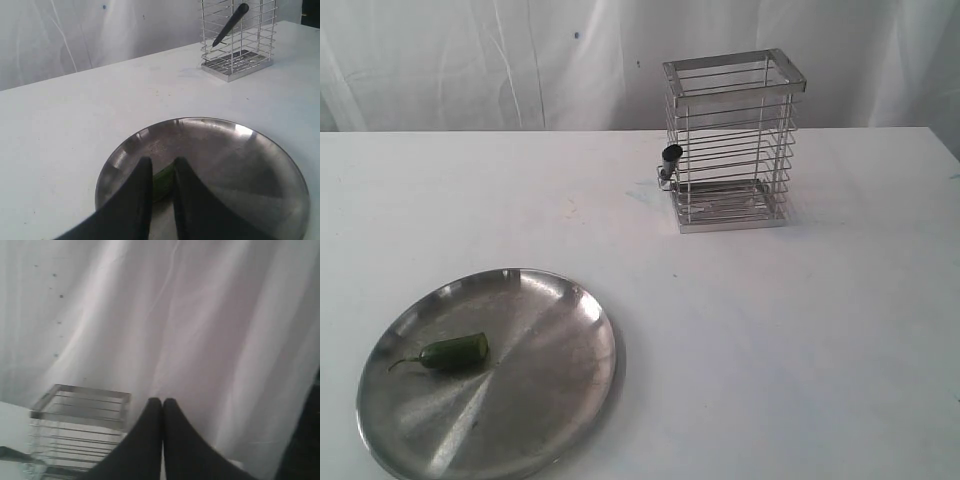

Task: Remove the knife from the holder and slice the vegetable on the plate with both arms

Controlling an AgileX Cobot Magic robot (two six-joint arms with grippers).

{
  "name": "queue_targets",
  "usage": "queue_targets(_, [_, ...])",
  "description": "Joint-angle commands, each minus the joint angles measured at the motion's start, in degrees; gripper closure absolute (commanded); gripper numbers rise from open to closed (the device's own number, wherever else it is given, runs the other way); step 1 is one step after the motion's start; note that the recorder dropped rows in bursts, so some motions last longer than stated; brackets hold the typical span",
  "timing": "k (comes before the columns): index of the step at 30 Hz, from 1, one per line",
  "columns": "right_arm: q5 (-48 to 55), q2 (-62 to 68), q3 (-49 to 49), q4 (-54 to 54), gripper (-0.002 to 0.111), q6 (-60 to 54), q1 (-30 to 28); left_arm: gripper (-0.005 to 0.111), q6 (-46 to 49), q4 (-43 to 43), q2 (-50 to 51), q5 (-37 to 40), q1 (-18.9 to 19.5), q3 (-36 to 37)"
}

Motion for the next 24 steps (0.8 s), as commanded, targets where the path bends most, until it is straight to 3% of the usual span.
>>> queue_targets(1, [21.9, 0.1, 1.9, 22.0, 0.108, -11.4, 0.0, 0.085, -0.4, 0.1, -0.3, 0.1, -0.4, 0.1])
queue_targets(3, [29.0, 0.4, 3.2, 51.6, 0.108, -29.4, 0.0, 0.085, -0.4, 0.1, -0.3, 0.1, -0.4, 0.1])
queue_targets(4, [28.1, 0.1, 4.1, 69.5, 0.108, -44.1, 0.0, 0.085, -0.4, 0.1, -0.3, 0.1, -0.4, 0.1])
queue_targets(7, [27.2, 0.4, 5.0, 108.2, 0.108, -79.3, 0.8, 0.085, -0.4, 0.1, -0.3, 0.1, -0.4, 0.1])
queue_targets(10, [23.4, 2.2, 5.0, 133.0, 0.107, -94.9, 1.3, 0.085, -0.4, 0.1, -0.3, 0.1, -0.4, 0.1])
queue_targets(15, [7.7, 7.9, 5.0, 149.6, 0.081, -94.6, 1.3, 0.085, -0.4, 0.1, -0.3, 0.1, -0.4, 0.1])
queue_targets(19, [3.8, 14.3, 2.9, 151.6, 0.055, -91.7, 2.3, 0.085, -0.4, 0.1, -0.3, 0.1, -0.4, 0.1])
queue_targets(24, [1.7, 24.9, -5.0, 151.8, 0.054, -90.1, 6.5, 0.085, -0.4, 0.1, -0.3, 0.1, -0.4, 0.1])
